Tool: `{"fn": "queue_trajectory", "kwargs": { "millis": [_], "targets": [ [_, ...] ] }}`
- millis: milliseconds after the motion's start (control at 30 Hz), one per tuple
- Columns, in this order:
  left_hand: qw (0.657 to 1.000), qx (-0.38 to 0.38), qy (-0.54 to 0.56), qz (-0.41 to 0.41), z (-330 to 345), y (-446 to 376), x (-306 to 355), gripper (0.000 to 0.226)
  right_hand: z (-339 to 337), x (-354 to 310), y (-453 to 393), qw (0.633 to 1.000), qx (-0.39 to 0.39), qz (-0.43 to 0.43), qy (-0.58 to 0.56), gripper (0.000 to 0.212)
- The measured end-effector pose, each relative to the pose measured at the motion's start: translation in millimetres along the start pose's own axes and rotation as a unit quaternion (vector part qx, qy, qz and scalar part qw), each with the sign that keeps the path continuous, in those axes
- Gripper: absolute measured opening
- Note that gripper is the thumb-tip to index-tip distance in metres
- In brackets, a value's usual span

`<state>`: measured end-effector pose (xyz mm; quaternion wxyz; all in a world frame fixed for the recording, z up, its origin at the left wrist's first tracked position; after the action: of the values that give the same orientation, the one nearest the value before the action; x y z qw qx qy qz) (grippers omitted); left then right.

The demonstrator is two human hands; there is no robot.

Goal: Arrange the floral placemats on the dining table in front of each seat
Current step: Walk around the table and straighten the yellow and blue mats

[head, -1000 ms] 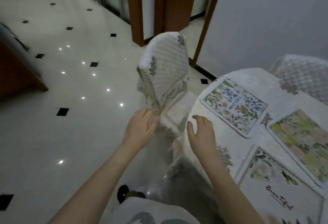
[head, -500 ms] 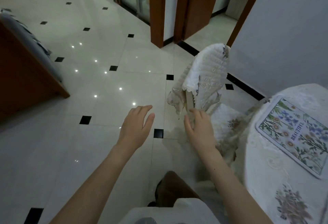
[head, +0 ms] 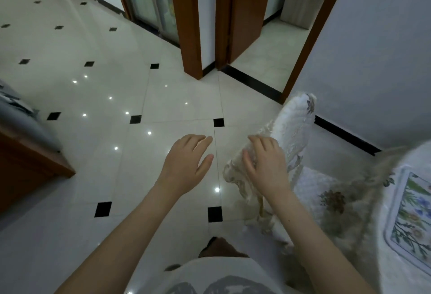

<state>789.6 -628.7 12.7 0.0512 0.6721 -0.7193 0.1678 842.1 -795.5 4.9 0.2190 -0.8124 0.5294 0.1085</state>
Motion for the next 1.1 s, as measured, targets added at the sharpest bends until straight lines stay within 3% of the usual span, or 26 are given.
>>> {"fn": "queue_trajectory", "kwargs": {
  "millis": [233,367,633,867,1100],
  "targets": [
    [0.996,-0.028,-0.044,0.077,12,-110,-38,0.048,25,16,-93,0.999,-0.006,0.035,0.039,0.044],
    [0.993,-0.064,-0.015,0.1,41,-163,-71,0.049,54,33,-135,0.995,-0.001,0.088,0.042,0.043],
    [0.969,-0.108,-0.015,0.223,49,-309,-118,0.053,71,52,-230,0.97,0.058,0.226,0.067,0.041],
    [0.93,-0.106,0.0,0.351,49,-425,-80,0.049,41,77,-286,0.935,0.111,0.319,0.106,0.042],
    [0.877,-0.158,0.027,0.453,113,-497,-3,0.052,14,156,-297,0.88,0.166,0.419,0.15,0.039]
  ]
}}
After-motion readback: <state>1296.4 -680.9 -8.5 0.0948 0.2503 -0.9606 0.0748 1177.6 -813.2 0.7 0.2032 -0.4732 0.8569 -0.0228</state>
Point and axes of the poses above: each hand's wrist, its own y-axis away from the middle knuckle, its own z-axis out of the palm, x = y × z, the point moved 10 cm from there along -y, towards the middle knuckle, and after that the axes turned 1 degree about -x, right-handed, at the moved point
